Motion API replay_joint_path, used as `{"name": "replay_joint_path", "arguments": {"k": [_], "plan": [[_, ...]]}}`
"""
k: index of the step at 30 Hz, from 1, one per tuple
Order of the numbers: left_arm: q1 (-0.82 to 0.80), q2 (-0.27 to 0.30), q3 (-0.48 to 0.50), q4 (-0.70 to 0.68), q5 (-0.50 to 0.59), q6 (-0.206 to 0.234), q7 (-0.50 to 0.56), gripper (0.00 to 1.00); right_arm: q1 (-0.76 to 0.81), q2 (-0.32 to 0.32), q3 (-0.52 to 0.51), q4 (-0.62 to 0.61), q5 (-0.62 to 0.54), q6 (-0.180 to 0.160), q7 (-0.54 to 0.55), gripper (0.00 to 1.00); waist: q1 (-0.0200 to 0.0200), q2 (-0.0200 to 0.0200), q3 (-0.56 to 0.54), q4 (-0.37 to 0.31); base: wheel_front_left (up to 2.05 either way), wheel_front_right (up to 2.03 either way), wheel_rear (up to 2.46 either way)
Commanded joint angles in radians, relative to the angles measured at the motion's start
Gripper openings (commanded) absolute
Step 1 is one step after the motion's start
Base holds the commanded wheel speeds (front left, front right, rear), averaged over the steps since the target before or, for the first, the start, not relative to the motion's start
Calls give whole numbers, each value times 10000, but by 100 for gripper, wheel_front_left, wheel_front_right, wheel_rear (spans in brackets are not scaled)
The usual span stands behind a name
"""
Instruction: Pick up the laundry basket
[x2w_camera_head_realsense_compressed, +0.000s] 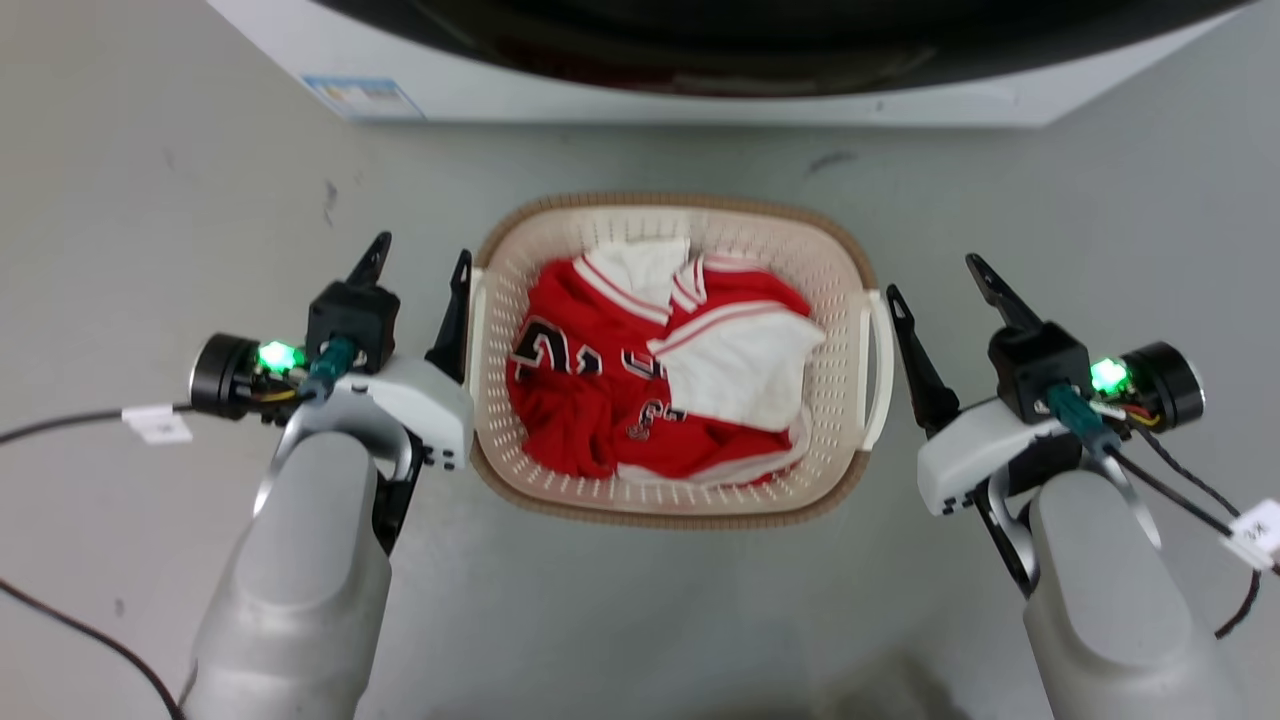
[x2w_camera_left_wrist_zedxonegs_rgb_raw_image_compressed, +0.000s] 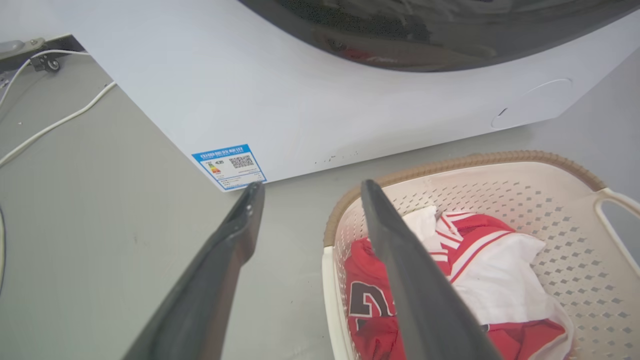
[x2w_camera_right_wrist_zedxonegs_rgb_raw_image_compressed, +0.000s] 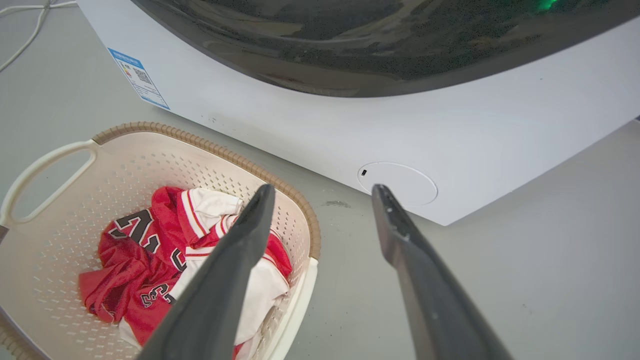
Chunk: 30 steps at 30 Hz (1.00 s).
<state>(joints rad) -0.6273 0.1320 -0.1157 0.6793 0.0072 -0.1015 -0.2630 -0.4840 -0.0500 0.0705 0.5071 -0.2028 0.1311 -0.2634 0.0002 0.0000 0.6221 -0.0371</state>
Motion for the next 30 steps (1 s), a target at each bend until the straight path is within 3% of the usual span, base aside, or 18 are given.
{"name": "replay_joint_path", "arguments": {"k": [1, 11, 30], "plan": [[-310, 45, -33, 214, 57, -16, -28, 100, -316, -6, 20, 304, -69, -7, -20, 100, -2, 0, 782, -82, 0, 0, 0], [-1603, 146, -449, 1790, 98, -71, -28, 100, -1749, -3, 150, 2230, -51, -7, -21, 100, -2, 0, 1969, -164, 0, 0, 0], [-2448, 82, -995, 3685, 35, -87, -28, 100, -2784, -6, 877, 4572, 640, -7, -21, 100, -2, 0, 2879, -274, 0, 0, 0]]}}
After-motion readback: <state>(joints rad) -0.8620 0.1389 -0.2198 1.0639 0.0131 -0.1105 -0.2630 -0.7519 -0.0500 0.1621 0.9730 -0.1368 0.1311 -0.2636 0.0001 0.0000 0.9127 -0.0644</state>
